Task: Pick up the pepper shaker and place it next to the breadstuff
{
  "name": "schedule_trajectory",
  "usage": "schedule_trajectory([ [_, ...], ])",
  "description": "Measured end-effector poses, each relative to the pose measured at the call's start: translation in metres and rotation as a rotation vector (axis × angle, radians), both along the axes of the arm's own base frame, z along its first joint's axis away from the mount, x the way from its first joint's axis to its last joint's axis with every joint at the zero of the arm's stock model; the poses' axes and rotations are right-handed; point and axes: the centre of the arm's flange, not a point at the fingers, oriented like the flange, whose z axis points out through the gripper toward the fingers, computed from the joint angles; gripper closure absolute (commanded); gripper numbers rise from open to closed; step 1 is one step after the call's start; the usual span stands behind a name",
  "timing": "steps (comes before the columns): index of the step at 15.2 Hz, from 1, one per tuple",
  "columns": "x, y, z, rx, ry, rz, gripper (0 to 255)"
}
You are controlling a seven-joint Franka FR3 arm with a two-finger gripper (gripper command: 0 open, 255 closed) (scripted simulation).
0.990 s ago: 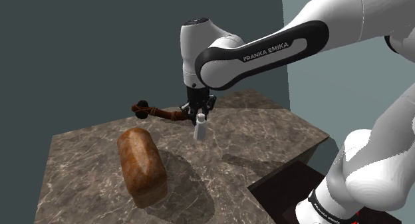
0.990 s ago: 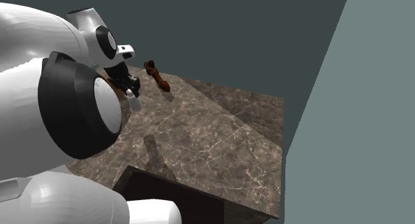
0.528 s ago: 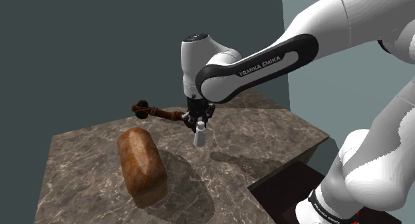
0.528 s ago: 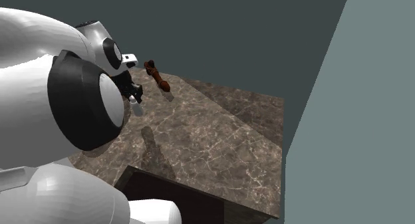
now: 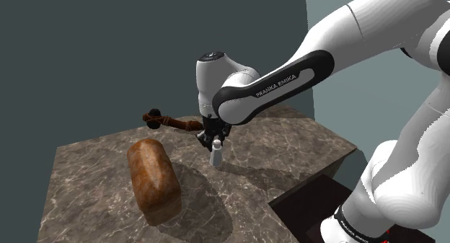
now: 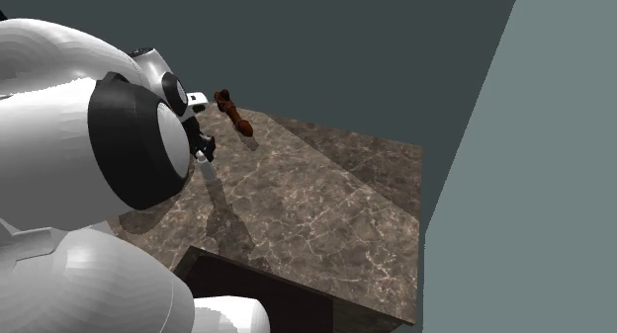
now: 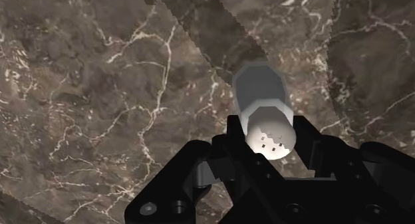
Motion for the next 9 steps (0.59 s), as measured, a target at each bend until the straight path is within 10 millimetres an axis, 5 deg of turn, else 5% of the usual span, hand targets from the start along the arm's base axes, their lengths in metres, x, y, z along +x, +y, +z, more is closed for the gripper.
schedule_trajectory([
  [5,0.0001,-0.0002,-0.0015,0.000,-0.001,0.000,255],
  [6,0.0001,-0.0002,-0.0015,0.000,-0.001,0.000,0],
  [9,0.0001,-0.0002,-0.0015,0.000,-0.001,0.000,0],
])
